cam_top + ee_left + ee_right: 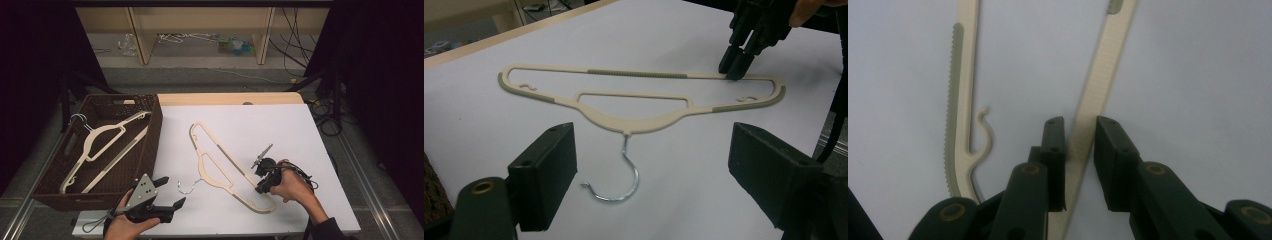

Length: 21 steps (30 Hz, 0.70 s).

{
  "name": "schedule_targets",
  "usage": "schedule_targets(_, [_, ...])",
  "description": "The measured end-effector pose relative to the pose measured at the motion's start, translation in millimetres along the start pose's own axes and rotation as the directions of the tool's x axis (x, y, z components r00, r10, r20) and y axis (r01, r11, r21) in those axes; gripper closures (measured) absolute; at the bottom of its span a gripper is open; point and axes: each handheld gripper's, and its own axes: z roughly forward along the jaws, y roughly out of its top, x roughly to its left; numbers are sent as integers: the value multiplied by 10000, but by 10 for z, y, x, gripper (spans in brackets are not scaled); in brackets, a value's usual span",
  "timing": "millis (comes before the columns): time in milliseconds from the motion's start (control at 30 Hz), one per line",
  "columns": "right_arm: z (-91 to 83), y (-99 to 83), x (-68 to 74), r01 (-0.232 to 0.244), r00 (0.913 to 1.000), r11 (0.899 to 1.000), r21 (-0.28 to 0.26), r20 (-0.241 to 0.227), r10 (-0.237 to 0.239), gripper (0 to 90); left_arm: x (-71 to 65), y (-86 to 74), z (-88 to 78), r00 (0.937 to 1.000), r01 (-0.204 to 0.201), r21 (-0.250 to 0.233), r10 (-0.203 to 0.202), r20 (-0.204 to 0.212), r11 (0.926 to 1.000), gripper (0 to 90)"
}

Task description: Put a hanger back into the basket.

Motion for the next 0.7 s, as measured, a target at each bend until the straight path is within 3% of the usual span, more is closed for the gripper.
schedule_targets(133, [2,-1,-19,-503,9987,9987,57,-16,503,762,-13,-5,14,10000,28,63,-28,-17,10000,198])
schedule_targets(367, [29,59,48,-1193,9916,9921,396,553,1171,763,-19,-6,30,9998,-196,205,196,17,9996,198])
schedule_targets(433, [30,82,75,-1074,9917,9928,539,769,1031,765,-31,-13,41,10000,-29,179,28,59,9998,198])
schedule_targets(467, [31,90,92,-1018,9916,9928,635,869,961,766,-32,-12,38,9999,-139,229,139,6,9996,198])
schedule_targets(567, [28,105,100,-739,9939,9945,742,871,673,767,-37,-15,39,9999,-101,193,99,112,9998,199])
schedule_targets(700, [15,130,102,-18,9969,9949,1011,784,-62,768,-16,-8,46,9999,-122,194,122,39,9997,199])
